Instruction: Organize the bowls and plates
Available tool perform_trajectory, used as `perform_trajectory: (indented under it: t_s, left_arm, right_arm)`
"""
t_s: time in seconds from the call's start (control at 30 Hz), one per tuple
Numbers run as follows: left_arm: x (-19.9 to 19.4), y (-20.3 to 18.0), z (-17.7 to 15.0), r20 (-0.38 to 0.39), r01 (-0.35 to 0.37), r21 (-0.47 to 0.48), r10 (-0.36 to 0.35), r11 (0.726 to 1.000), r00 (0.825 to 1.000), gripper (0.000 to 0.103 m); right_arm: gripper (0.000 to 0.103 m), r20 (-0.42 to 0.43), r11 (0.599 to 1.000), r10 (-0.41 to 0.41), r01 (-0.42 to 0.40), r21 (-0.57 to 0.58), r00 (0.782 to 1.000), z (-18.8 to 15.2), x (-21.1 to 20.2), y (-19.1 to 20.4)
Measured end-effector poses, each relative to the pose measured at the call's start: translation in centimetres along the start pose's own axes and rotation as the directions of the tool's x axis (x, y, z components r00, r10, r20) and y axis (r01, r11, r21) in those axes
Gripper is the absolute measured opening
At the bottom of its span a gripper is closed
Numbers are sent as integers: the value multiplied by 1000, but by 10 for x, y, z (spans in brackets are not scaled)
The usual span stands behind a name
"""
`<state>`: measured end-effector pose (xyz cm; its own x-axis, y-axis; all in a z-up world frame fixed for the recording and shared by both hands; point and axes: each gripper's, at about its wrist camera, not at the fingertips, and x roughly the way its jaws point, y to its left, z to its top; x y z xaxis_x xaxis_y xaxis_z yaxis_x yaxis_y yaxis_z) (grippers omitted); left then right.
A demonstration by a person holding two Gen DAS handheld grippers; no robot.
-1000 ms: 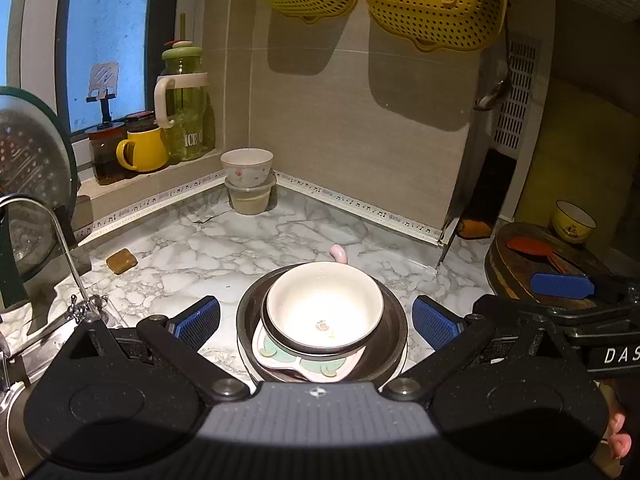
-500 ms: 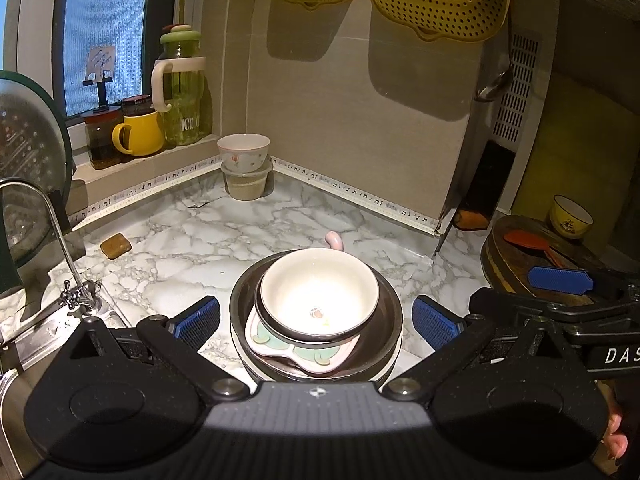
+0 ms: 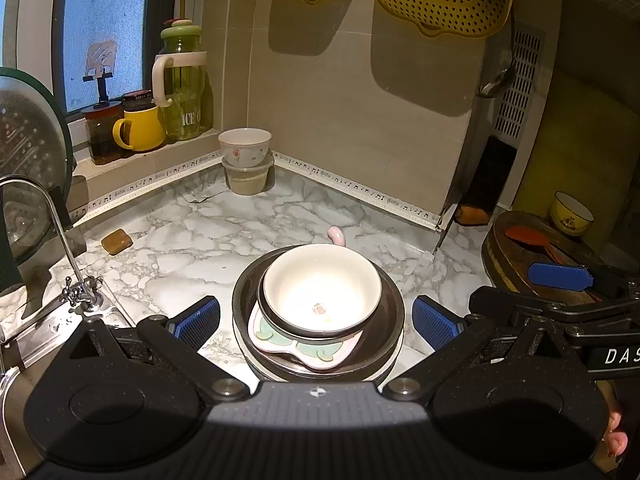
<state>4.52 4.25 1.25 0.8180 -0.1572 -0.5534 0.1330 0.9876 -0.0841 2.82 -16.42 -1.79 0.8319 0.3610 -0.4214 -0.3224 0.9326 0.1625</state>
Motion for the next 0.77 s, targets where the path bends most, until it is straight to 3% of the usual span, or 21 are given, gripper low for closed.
perform_trajectory:
  t_s: [0.77]
  left_arm:
    - [2, 8, 3, -9, 16, -6, -16, 1000, 1000, 103]
  right_arm:
    - [103, -12, 1000, -5, 5, -7, 1000, 1, 6, 3]
